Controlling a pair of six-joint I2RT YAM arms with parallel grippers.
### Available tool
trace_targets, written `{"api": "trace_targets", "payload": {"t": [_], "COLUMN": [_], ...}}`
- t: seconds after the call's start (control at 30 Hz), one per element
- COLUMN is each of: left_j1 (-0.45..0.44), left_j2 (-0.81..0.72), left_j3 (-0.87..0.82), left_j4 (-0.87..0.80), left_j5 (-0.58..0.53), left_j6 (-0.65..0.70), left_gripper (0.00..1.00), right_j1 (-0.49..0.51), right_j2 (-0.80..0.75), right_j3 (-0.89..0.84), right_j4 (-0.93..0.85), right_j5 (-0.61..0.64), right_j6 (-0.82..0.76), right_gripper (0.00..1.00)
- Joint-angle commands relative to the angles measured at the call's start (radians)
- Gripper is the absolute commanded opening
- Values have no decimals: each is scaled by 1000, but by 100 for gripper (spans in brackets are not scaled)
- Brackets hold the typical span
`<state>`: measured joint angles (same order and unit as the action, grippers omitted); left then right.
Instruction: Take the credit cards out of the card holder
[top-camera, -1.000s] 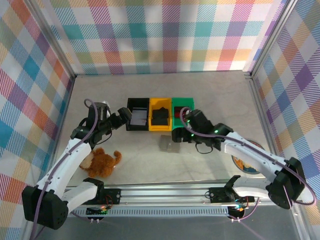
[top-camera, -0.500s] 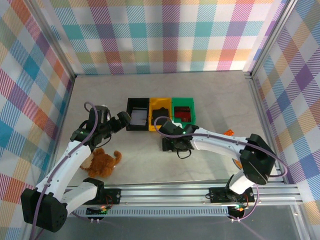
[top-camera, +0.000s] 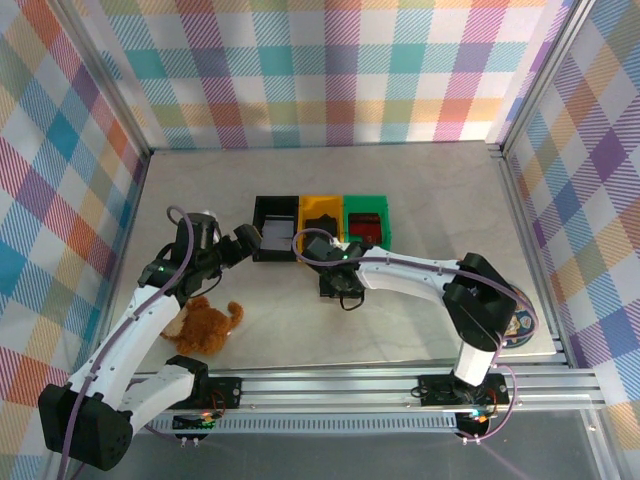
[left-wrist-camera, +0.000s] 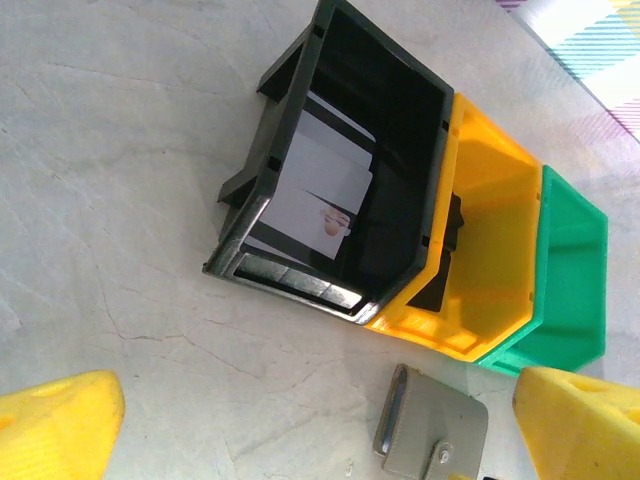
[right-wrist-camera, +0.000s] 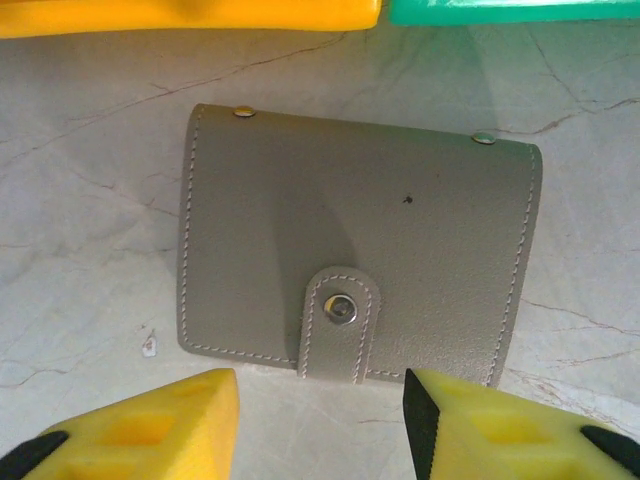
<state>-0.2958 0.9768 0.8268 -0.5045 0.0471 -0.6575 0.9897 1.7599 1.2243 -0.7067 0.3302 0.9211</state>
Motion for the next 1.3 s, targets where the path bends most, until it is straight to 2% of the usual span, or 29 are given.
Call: {"api": "trace_targets", "payload": {"t": [0.0, 0.43, 0.6, 0.83, 1.27], "left_j1": [-12, -19, -25, -34, -54], "left_j2": [-15, -10, -4, 5, 20], "left_j3": [0, -8, -12, -20, -20], "left_j4": [-33, -17, -12, -5, 6], "left_j5": [3, 5, 8, 7, 7], "left_j6": [21, 21, 18, 15, 6], "left_gripper": [100, 100, 100, 100, 100], "right_j1": [8, 5, 1, -8, -31], "right_j2": [21, 84, 102, 113, 109], "right_j3": [23, 55, 45, 35, -20], "right_j4": [-42, -40, -32, -18, 28], "right_j5": [26, 29, 24, 26, -16], "right_j6": [33, 18, 17, 15, 4], "right_gripper": [48, 48, 43, 43, 25]}}
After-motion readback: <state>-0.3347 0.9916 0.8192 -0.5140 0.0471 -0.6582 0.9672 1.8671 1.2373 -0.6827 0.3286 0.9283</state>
